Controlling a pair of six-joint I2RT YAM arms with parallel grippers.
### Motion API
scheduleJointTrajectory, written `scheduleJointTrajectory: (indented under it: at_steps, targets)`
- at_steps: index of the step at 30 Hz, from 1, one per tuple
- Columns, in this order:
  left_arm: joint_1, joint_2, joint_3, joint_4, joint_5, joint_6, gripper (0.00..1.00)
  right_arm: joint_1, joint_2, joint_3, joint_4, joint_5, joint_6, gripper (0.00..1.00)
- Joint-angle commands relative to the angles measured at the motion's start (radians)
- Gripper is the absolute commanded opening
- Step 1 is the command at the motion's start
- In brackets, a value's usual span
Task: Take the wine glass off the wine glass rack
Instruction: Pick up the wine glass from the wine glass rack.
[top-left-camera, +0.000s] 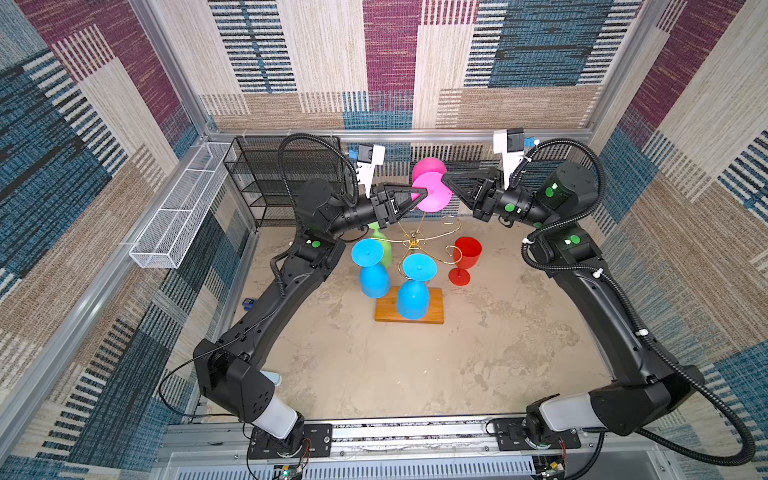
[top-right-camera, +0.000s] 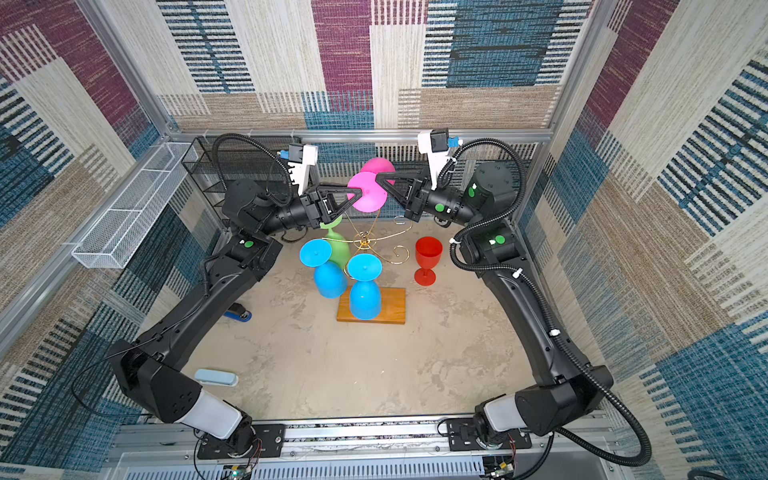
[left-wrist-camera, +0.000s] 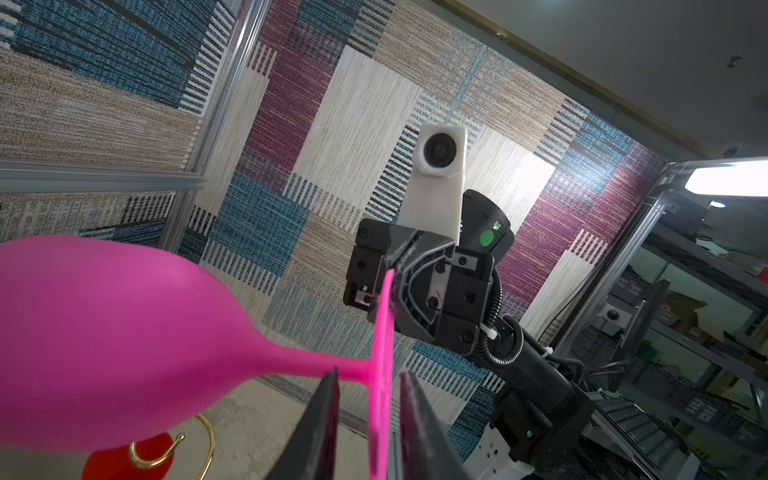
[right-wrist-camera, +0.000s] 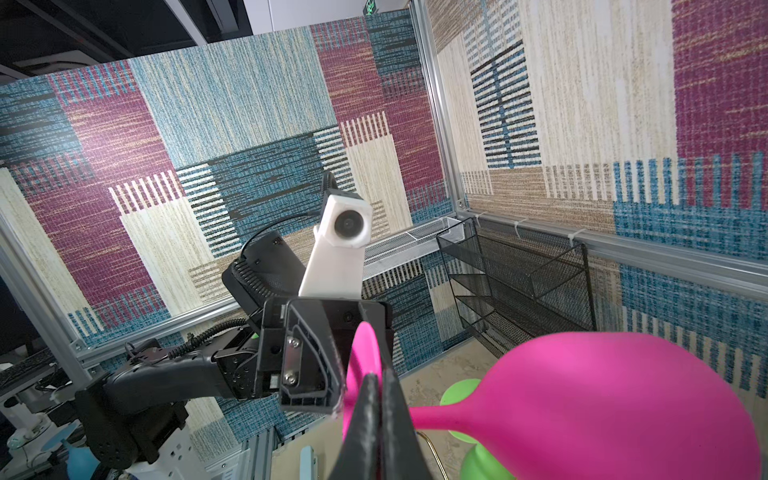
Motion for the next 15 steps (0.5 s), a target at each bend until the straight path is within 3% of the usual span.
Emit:
scheduleJointTrajectory:
  at_steps: [1, 5, 11, 12, 15]
  targets:
    - [-0.001, 0.004, 0.009, 0.075, 0.014, -0.039, 0.17, 0.006, 0.007, 0.005, 0.048, 0.015, 0.013, 0.0]
    - [-0.003, 0.002, 0.009, 0.101, 0.014, -0.062, 0.01, 0.012, 0.017, 0.015, 0.047, 0.015, 0.013, 0.0]
    - [-0.001, -0.021, -0.002, 0.15, -0.024, -0.128, 0.0, 0.016, 0.014, 0.021, 0.027, 0.025, -0.002, 0.0]
    - [-0.001, -0.032, -0.006, 0.149, -0.04, -0.132, 0.0, 0.015, 0.008, 0.022, 0.012, 0.037, -0.016, 0.06]
    - [0.003, -0.073, -0.02, 0.088, -0.105, -0.11, 0.0, 0.015, -0.038, 0.011, -0.046, 0.13, -0.086, 0.4]
